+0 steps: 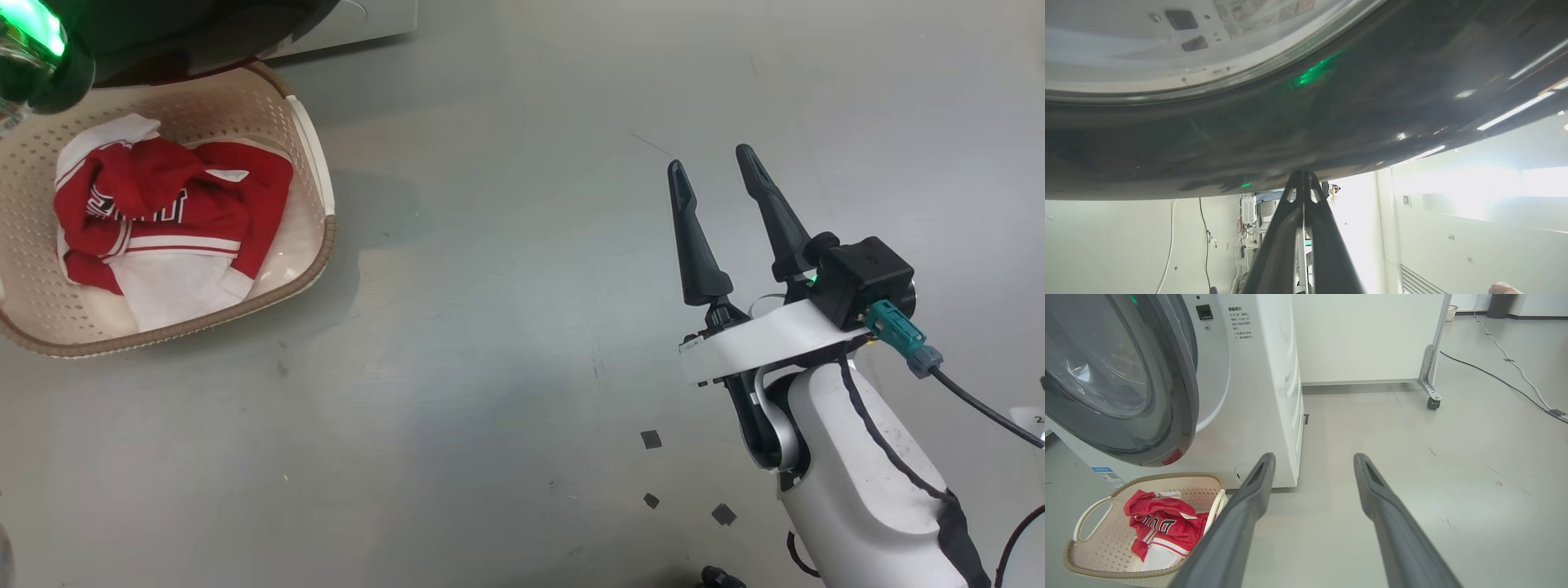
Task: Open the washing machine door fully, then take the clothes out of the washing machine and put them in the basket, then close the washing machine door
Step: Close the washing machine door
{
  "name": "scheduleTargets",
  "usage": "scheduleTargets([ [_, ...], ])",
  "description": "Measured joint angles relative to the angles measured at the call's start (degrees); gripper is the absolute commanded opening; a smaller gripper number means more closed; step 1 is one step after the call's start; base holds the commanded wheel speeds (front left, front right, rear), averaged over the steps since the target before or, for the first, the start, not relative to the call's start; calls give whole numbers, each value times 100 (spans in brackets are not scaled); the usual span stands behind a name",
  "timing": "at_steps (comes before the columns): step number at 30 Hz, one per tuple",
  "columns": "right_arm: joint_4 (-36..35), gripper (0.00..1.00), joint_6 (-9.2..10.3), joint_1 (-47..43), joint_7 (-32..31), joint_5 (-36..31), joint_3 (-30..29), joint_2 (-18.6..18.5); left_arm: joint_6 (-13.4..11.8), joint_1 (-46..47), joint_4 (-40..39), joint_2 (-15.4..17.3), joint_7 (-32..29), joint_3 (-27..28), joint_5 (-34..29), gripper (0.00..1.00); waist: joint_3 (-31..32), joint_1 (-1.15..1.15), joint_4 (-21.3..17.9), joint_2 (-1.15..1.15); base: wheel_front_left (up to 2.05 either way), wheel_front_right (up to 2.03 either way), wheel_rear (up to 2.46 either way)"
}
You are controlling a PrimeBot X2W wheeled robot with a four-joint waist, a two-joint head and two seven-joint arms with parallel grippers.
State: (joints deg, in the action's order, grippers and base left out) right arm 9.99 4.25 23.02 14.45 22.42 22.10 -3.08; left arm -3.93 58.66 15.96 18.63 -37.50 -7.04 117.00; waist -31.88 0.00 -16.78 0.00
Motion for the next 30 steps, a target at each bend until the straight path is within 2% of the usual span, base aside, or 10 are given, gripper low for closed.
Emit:
scheduleTargets([
  [8,108,100,0,-4,0,-154,-142,0,416,-815,99,-94,-129,100,178,1,189,0,284,0,0,0,0],
  [11,156,100,0,-9,0,-194,-183,-3,570,-1117,116,-126,-153,110,187,29,275,0,399,0,0,0,0],
  [12,163,100,0,-15,0,-201,-205,-1,653,-1210,119,-166,-163,143,211,46,304,0,436,0,0,0,0],
  [13,169,100,0,-24,0,-212,-233,-2,725,-1304,121,-216,-175,177,269,76,334,0,474,0,0,0,0],
  [14,188,100,0,-35,0,-225,-253,-4,786,-1405,132,-282,-176,216,328,93,366,0,513,0,0,0,0],
  [15,204,100,-1,-49,0,-234,-259,-4,832,-1510,152,-318,-175,229,336,100,401,0,548,0,0,0,0],
  [22,344,100,-8,-258,0,-277,-338,-4,1037,-2387,212,-485,-47,541,385,100,710,0,809,0,0,0,0],
  [30,419,100,-15,-440,0,-291,-432,-3,1081,-3289,211,-682,242,811,364,100,1003,0,983,0,0,0,0],
])
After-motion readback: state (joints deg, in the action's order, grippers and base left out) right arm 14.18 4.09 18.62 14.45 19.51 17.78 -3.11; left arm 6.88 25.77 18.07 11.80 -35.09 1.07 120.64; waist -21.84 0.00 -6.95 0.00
